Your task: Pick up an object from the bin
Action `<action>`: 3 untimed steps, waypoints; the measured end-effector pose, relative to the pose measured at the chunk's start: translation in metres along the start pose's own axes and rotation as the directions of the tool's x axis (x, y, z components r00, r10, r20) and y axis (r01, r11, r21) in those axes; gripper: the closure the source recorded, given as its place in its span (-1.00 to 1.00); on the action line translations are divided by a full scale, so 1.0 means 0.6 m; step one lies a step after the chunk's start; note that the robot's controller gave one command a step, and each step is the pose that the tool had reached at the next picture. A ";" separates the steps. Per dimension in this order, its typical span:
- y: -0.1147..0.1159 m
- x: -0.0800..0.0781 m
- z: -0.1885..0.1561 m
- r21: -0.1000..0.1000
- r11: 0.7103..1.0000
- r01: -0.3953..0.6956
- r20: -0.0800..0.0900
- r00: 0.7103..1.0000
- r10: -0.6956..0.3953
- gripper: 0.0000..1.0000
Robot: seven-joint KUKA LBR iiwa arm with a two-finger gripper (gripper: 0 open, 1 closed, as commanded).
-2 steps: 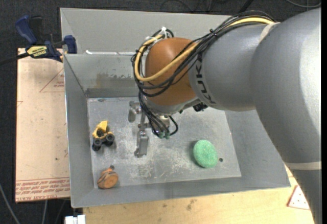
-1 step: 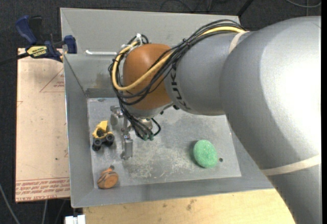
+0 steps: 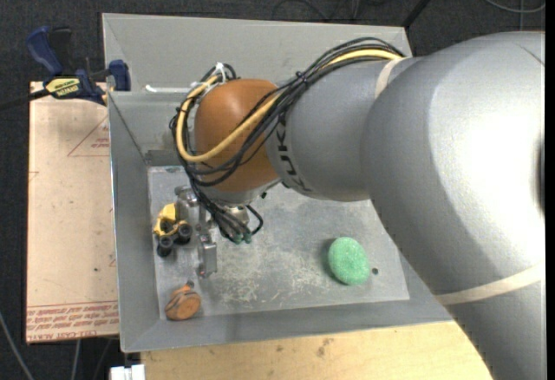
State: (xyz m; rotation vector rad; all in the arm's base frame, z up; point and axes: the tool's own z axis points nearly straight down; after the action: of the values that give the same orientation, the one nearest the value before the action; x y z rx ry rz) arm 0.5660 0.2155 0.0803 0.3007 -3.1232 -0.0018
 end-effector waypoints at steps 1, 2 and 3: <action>0.003 -0.012 -0.008 0.001 0.996 0.089 0.010 0.996 -0.089 -1.00; 0.025 -0.044 0.016 0.001 0.990 0.140 0.008 0.990 -0.140 -1.00; 0.028 -0.058 0.008 0.000 0.967 0.253 0.008 0.967 -0.253 1.00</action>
Offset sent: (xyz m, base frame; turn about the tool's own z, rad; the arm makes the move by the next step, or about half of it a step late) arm 0.0223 0.0194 -0.0103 -0.1427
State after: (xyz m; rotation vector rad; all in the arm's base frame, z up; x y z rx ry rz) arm 0.5971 0.2388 0.0751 0.6985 -3.0670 -0.0046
